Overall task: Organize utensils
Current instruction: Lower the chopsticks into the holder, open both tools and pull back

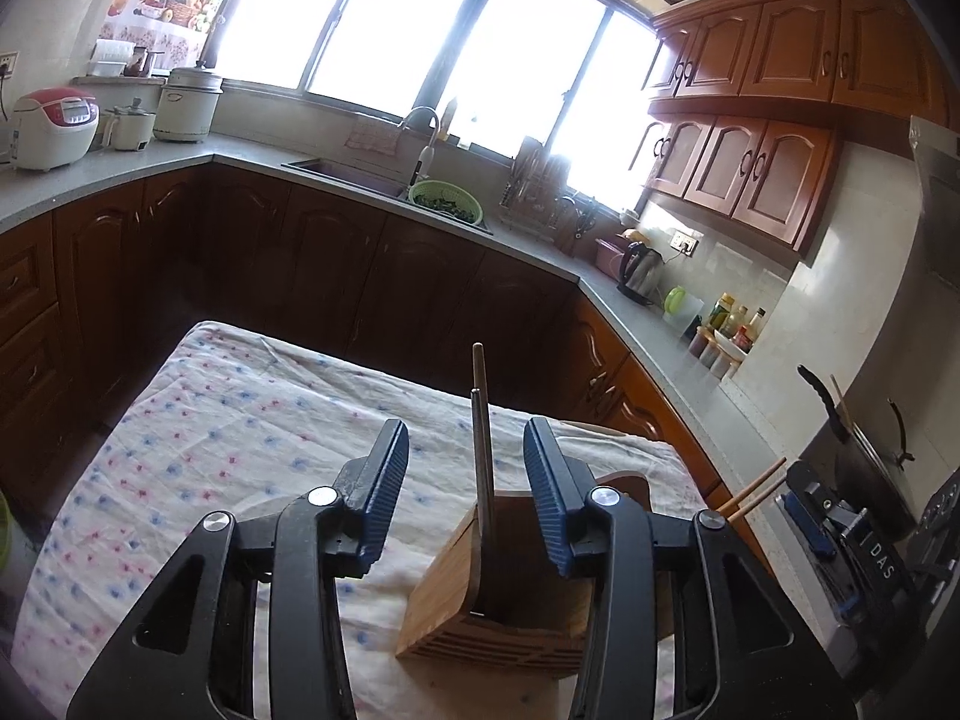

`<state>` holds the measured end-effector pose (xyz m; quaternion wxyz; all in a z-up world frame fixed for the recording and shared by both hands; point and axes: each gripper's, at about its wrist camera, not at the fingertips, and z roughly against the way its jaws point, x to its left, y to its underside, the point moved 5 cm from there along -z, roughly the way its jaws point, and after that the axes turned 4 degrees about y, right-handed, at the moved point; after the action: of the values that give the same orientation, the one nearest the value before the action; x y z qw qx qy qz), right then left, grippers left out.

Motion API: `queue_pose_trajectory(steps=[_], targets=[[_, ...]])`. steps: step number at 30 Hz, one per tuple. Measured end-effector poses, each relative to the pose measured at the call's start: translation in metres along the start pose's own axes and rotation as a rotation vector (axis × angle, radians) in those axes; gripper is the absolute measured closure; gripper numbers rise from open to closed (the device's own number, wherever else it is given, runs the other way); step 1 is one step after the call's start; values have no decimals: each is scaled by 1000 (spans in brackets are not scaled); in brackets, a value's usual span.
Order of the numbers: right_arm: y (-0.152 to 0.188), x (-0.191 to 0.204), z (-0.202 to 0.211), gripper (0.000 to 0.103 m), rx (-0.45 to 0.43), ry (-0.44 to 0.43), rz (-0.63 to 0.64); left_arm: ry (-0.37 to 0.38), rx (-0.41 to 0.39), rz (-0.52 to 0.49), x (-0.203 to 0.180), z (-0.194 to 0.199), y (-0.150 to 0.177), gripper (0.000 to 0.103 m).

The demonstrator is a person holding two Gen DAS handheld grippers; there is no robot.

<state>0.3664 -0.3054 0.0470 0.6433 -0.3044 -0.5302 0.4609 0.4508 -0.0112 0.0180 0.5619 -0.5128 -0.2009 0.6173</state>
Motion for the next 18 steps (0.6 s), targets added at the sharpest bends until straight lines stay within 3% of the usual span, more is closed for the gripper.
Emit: queue_pose_trajectory(steps=[1,2,5,6,7,18], targets=[[-1,0,2,51,-3,2,0,-2,-2,1,1,3,0,51],[-2,-1,5,48,-2,2,-2,-7,-1,5,2,7,0,33],[-4,-3,10,8,5,-15,-16,8,-27,14,4,23,1,9],[-5,-3,14,1,-2,-23,-18,8,-29,6,3,29,2,5],[-5,-2,19,1,-11,-27,-15,2,-31,-3,3,34,3,0],[3,11,75,0,36,-79,61,-54,-3,-33,3,100,32,0]])
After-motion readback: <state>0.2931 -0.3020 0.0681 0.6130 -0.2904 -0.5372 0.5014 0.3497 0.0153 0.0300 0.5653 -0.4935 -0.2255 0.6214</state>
